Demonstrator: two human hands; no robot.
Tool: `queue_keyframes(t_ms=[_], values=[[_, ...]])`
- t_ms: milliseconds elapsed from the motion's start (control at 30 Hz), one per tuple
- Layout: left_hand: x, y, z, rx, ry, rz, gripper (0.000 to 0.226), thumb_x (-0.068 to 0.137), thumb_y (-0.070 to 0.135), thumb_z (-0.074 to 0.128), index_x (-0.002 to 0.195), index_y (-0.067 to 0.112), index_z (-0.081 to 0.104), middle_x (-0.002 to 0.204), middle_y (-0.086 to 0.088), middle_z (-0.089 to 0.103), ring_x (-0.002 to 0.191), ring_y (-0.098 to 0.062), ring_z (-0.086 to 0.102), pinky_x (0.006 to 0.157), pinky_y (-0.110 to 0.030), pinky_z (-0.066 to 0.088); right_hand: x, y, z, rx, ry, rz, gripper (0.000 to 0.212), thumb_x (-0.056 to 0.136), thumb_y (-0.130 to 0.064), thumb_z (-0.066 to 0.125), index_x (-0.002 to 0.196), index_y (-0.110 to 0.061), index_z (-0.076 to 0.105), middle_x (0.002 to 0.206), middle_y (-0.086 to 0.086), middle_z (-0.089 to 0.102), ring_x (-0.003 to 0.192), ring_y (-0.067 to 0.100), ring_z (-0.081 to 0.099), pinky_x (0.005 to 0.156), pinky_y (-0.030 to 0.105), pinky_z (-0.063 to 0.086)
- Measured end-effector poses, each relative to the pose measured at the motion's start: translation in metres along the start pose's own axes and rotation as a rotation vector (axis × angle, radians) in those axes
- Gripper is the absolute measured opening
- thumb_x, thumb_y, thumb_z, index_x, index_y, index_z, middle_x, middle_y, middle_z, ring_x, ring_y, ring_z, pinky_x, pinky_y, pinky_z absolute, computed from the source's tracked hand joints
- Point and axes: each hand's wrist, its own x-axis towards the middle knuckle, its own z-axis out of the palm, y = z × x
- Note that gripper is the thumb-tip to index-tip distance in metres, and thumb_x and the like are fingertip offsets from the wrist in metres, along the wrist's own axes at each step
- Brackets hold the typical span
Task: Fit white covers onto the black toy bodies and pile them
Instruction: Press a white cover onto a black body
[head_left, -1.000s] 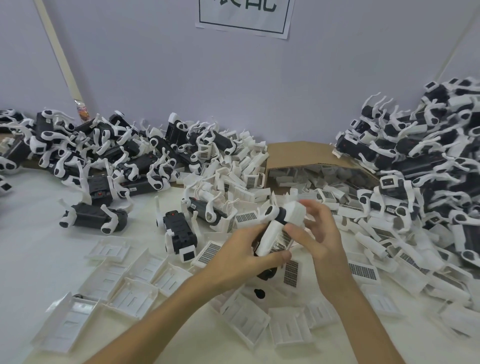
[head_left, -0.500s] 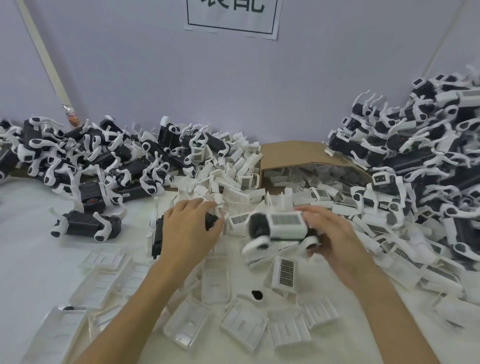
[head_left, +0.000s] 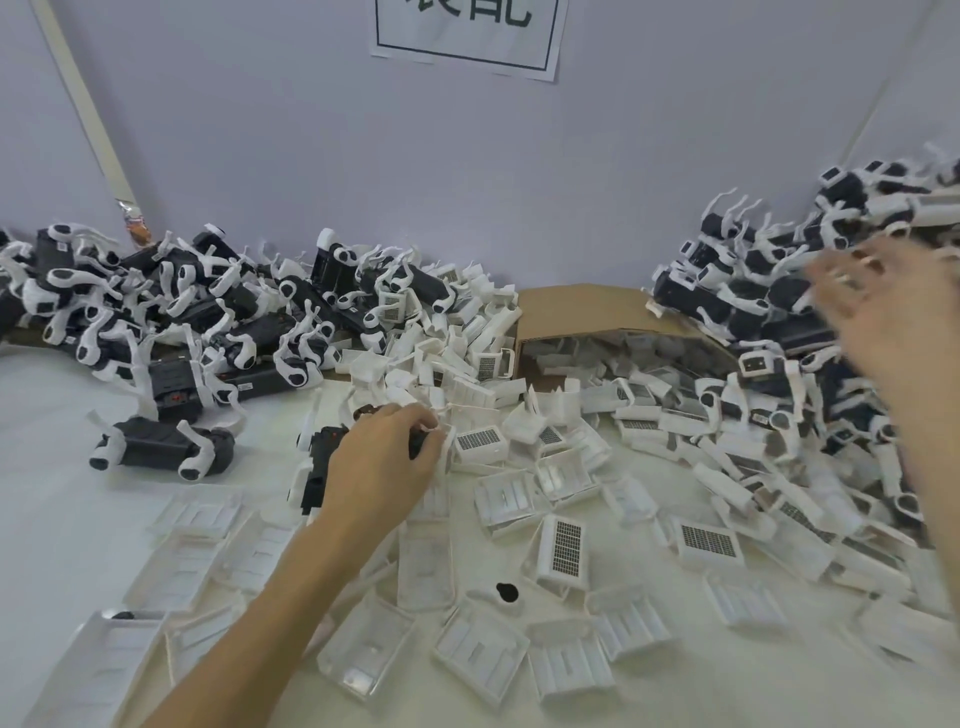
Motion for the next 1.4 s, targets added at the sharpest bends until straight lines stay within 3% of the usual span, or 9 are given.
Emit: queue_keyframes(t_ms=[100, 267, 433, 600, 867, 1067, 1167, 1300, 1400], values=[[-0.001, 0.002, -0.001, -0.017, -0.009, -0.042, 0.017, 0.099, 0.025, 0.054, 0.109, 0.027, 0.067, 0.097, 0.012, 0.067, 0.094, -0.017, 0.06, 0.082, -0.039, 0.051, -0.06, 0.07, 0.008, -0.28, -0.094, 0.175, 0.021, 0.094, -0.019, 0.063, 0.114, -0.024, 0.066, 0.123, 0.0, 0.069, 0.103, 0.018, 0.067, 0.071, 0.023, 0.052], [-0.001, -0.001, -0.002, -0.166, 0.025, -0.093, 0.022, 0.099, 0.011, 0.049, 0.111, 0.02, 0.065, 0.099, 0.003, 0.072, 0.072, -0.016, 0.062, 0.069, -0.036, 0.051, -0.128, 0.153, 0.015, -0.965, -0.445, 0.162, 0.053, 0.091, -0.032, 0.069, 0.14, -0.023, 0.053, 0.146, 0.0, 0.05, 0.133, 0.022, 0.047, 0.109, 0.044, 0.039], [0.004, -0.008, 0.0, -0.284, 0.082, -0.148, 0.021, 0.098, 0.004, 0.053, 0.111, 0.013, 0.068, 0.095, 0.002, 0.069, 0.079, -0.007, 0.064, 0.062, -0.009, 0.042, -0.138, 0.154, 0.013, -1.129, -0.558, 0.007, 0.019, 0.091, -0.042, 0.066, 0.108, -0.036, 0.07, 0.11, -0.015, 0.063, 0.102, 0.013, 0.06, 0.091, 0.04, 0.048], [0.002, -0.008, 0.0, -0.329, 0.114, -0.127, 0.019, 0.096, 0.003, 0.061, 0.088, 0.015, 0.073, 0.073, 0.017, 0.067, 0.072, 0.002, 0.061, 0.062, -0.013, 0.042, -0.141, 0.145, 0.015, -1.039, -0.568, -0.013, 0.015, 0.082, -0.026, 0.074, 0.077, -0.038, 0.066, 0.08, -0.017, 0.066, 0.071, 0.002, 0.058, 0.06, 0.025, 0.043], [0.001, -0.004, -0.002, -0.444, 0.354, -0.142, 0.019, 0.099, 0.008, 0.06, 0.088, 0.021, 0.068, 0.077, 0.02, 0.066, 0.077, 0.002, 0.065, 0.061, -0.002, 0.04, -0.138, 0.144, 0.015, -0.852, -0.457, -0.104, 0.019, 0.083, -0.009, 0.074, 0.093, -0.025, 0.074, 0.095, -0.011, 0.07, 0.092, 0.002, 0.062, 0.075, 0.012, 0.042], [-0.002, 0.001, -0.004, -0.459, 0.506, 0.037, 0.016, 0.1, 0.004, 0.057, 0.099, 0.018, 0.066, 0.089, 0.014, 0.07, 0.079, 0.0, 0.064, 0.056, -0.016, 0.046, -0.143, 0.133, 0.019, -0.626, -0.377, -0.11, 0.029, 0.102, -0.015, 0.051, 0.091, -0.033, 0.071, 0.083, -0.018, 0.073, 0.078, -0.006, 0.062, 0.063, 0.011, 0.041], [-0.005, 0.005, -0.005, -0.466, 0.522, 0.188, 0.016, 0.101, 0.006, 0.054, 0.103, 0.018, 0.064, 0.089, 0.01, 0.069, 0.074, -0.011, 0.064, 0.058, -0.033, 0.054, -0.149, 0.125, 0.025, -0.49, -0.454, -0.017, 0.026, 0.104, -0.018, 0.049, 0.094, -0.022, 0.073, 0.084, -0.008, 0.076, 0.07, 0.001, 0.064, 0.063, 0.02, 0.046], [-0.013, 0.018, -0.007, -0.456, 0.486, 0.454, 0.015, 0.101, 0.011, 0.05, 0.108, 0.015, 0.062, 0.105, 0.01, 0.067, 0.099, 0.009, 0.062, 0.077, -0.014, 0.055, -0.165, 0.113, 0.039, -0.247, -0.643, 0.248, 0.033, 0.09, -0.046, 0.053, 0.095, -0.023, 0.077, 0.094, 0.004, 0.076, 0.082, 0.015, 0.071, 0.065, 0.026, 0.055], [-0.02, 0.029, -0.005, -0.495, 0.386, 0.545, 0.014, 0.099, 0.01, 0.051, 0.106, 0.018, 0.06, 0.109, 0.013, 0.067, 0.107, 0.008, 0.063, 0.082, -0.01, 0.052, -0.173, 0.112, 0.047, -0.146, -0.724, 0.388, 0.039, 0.083, -0.052, 0.057, 0.1, -0.023, 0.077, 0.098, 0.009, 0.074, 0.085, 0.016, 0.07, 0.067, 0.025, 0.056]])
